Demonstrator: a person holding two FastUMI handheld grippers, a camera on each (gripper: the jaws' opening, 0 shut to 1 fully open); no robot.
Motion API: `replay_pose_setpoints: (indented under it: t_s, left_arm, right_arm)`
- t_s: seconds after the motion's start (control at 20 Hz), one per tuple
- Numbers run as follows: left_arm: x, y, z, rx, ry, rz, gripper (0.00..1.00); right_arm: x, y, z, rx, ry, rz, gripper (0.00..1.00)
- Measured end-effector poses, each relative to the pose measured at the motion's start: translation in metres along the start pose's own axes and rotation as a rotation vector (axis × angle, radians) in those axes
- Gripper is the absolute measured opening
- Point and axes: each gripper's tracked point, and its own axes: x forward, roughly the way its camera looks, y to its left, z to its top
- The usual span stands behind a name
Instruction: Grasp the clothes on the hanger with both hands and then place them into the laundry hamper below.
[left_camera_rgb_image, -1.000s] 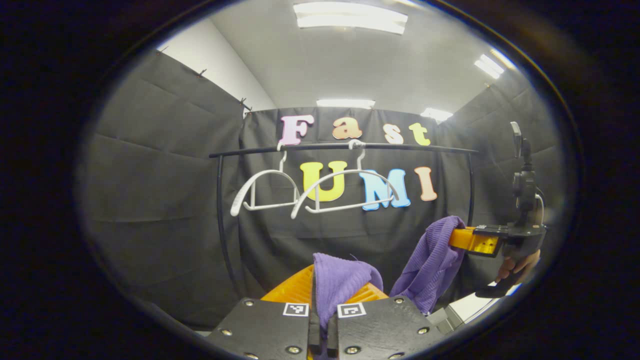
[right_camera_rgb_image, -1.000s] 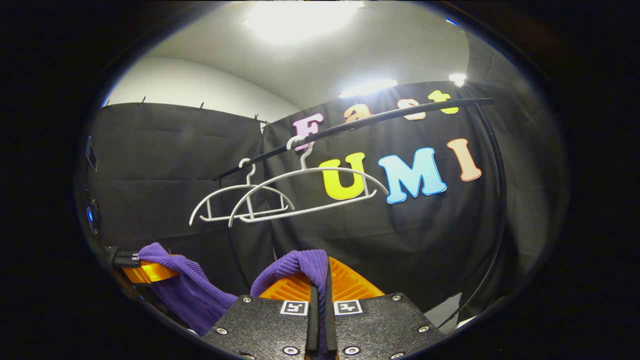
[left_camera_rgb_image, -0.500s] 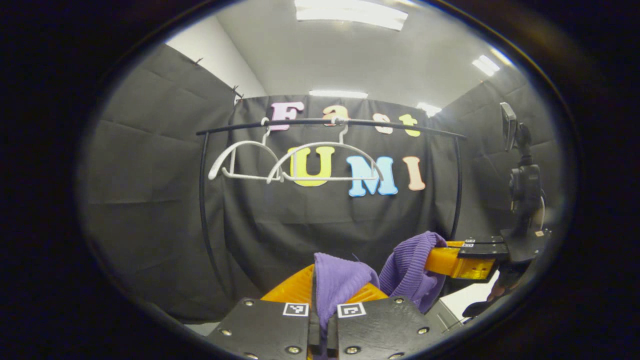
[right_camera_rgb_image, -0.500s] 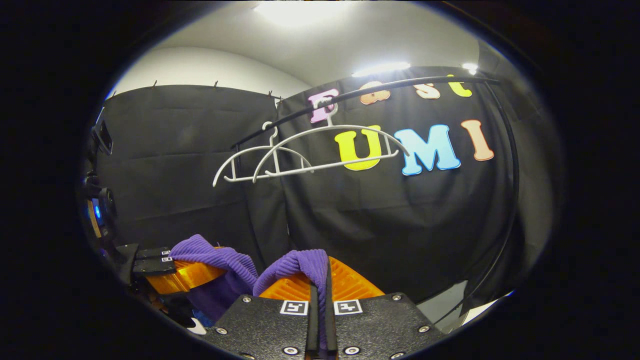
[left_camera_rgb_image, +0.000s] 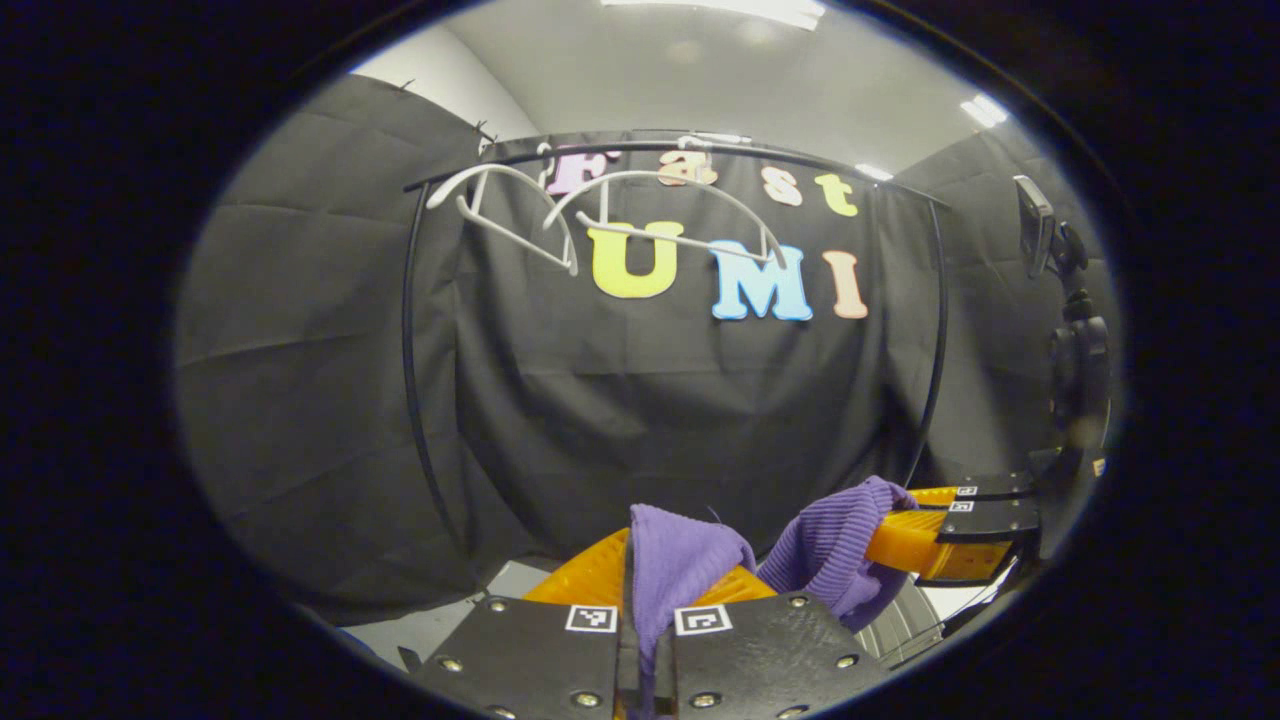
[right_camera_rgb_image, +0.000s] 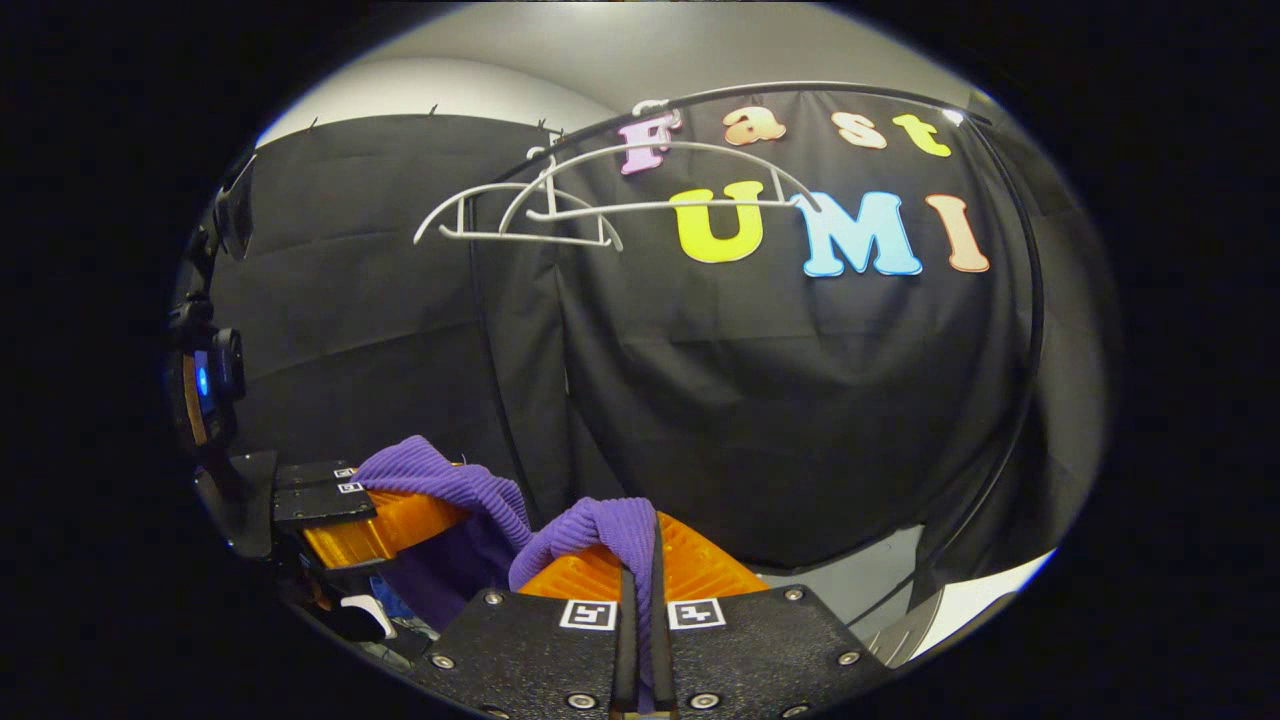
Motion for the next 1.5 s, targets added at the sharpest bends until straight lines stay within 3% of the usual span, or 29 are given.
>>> replay_pose_setpoints:
  t_s: [0.1, 0.25, 0.45, 0.5, 0.55, 0.85, 1.05, 1.15, 1.2, 1.25, 1.3, 1.35, 1.4, 1.5]
  left_arm:
    - [0.008, 0.007, -0.026, -0.008, 0.05, 0.01, 0.1]
    - [0.011, 0.013, -0.056, -0.036, 0.121, 0.033, 0.06]
    - [0.011, 0.018, -0.088, -0.057, 0.193, 0.055, 0.06]
    - [0.008, 0.02, -0.1, -0.058, 0.217, 0.062, 0.02]
    - [0.008, 0.022, -0.11, -0.06, 0.242, 0.065, 0.06]
    - [-0.003, 0.022, -0.16, -0.07, 0.368, 0.073, 0.06]
    - [-0.009, 0.024, -0.19, -0.068, 0.444, 0.073, 0.07]
    - [-0.016, 0.021, -0.199, -0.076, 0.477, 0.059, 0.08]
    - [-0.023, 0.023, -0.2, -0.073, 0.486, 0.061, 0.12]
    - [-0.027, 0.026, -0.197, -0.064, 0.477, 0.068, 0.16]
    - [-0.029, 0.029, -0.19, -0.057, 0.448, 0.073, 0.22]
    - [-0.031, 0.03, -0.179, -0.051, 0.424, 0.069, 0.31]
    - [-0.037, 0.03, -0.173, -0.038, 0.401, 0.064, 0.53]
    - [-0.041, 0.035, -0.152, 0.01, 0.351, 0.069, 0.97]
  right_arm:
    - [-0.003, 0.005, -0.025, -0.023, 0.06, -0.002, 0.05]
    - [0.0, 0.009, -0.056, -0.005, 0.13, 0.019, 0.05]
    - [0.003, 0.002, -0.083, -0.022, 0.207, -0.017, 0.05]
    - [0.003, 0.0, -0.09, -0.028, 0.232, -0.024, 0.05]
    - [0.001, -0.001, -0.1, -0.036, 0.261, -0.032, 0.05]
    - [-0.009, -0.004, -0.148, -0.063, 0.395, -0.067, 0.08]
    - [-0.018, -0.001, -0.168, -0.034, 0.48, -0.044, 0.17]
    - [-0.021, 0.002, -0.164, -0.023, 0.469, -0.033, 0.25]
    - [-0.023, 0.004, -0.158, -0.021, 0.461, -0.029, 0.39]
    - [-0.024, 0.008, -0.157, -0.02, 0.449, -0.027, 0.46]
    - [-0.027, 0.008, -0.151, -0.025, 0.436, -0.031, 0.61]
    - [-0.03, 0.009, -0.147, -0.03, 0.42, -0.037, 0.69]
    - [-0.035, 0.007, -0.141, -0.039, 0.407, -0.049, 0.79]
    - [-0.042, 0.006, -0.128, -0.048, 0.365, -0.065, 0.89]
